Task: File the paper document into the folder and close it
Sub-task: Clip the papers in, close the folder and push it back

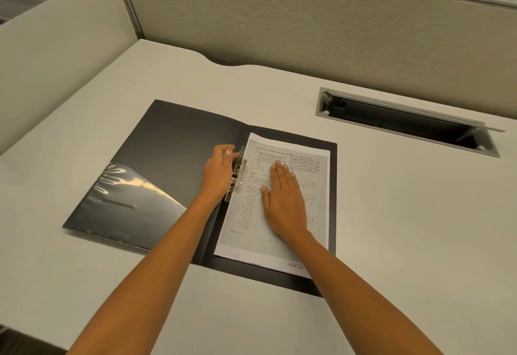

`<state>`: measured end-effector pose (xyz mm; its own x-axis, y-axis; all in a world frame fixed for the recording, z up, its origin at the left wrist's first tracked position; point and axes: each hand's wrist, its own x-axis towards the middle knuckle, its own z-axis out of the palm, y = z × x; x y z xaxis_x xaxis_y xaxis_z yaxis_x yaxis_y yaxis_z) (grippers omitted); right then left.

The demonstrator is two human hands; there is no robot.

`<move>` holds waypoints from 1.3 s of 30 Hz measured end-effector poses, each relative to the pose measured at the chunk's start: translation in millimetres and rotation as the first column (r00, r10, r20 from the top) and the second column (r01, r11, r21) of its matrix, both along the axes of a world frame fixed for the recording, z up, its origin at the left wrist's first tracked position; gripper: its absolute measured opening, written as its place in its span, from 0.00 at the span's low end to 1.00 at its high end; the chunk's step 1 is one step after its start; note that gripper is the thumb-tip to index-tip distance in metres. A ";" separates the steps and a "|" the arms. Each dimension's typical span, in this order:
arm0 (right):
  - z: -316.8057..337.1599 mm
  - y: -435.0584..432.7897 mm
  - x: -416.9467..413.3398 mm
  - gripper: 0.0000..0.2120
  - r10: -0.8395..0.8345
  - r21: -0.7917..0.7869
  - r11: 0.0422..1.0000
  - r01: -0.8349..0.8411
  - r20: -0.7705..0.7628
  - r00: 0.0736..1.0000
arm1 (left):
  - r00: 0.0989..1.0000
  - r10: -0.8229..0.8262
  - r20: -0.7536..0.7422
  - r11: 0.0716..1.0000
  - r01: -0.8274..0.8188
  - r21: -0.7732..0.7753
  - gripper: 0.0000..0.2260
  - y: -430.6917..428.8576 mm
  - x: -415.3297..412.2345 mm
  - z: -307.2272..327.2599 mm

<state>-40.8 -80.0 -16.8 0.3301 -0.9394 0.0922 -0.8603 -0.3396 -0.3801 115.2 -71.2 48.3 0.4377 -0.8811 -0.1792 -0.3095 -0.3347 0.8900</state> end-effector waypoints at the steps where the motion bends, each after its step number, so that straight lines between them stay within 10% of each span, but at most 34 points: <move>1: -0.2 -0.1 0.1 0.29 0.004 0.000 1.000 -0.004 0.001 1.000 | 0.999 0.029 -0.039 0.999 -0.030 -0.040 0.15 3.2 0.6 0.9; 27: 2.3 0.8 0.6 0.29 0.002 0.018 1.000 -0.003 0.035 0.999 | 0.950 0.310 -0.039 0.945 -0.303 0.124 0.07 56.6 1.3 -9.4; 39: 2.5 1.5 1.4 0.29 -0.010 0.005 1.000 0.009 0.029 1.000 | 0.947 0.236 0.219 0.942 -0.278 0.186 0.10 62.1 -0.6 -16.1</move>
<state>-39.4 -78.5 -14.3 0.3184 -0.9430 0.0966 -0.8522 -0.3294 -0.4065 114.6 -9.1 32.2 0.6886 -0.6846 -0.2391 -0.3449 -0.5992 0.7225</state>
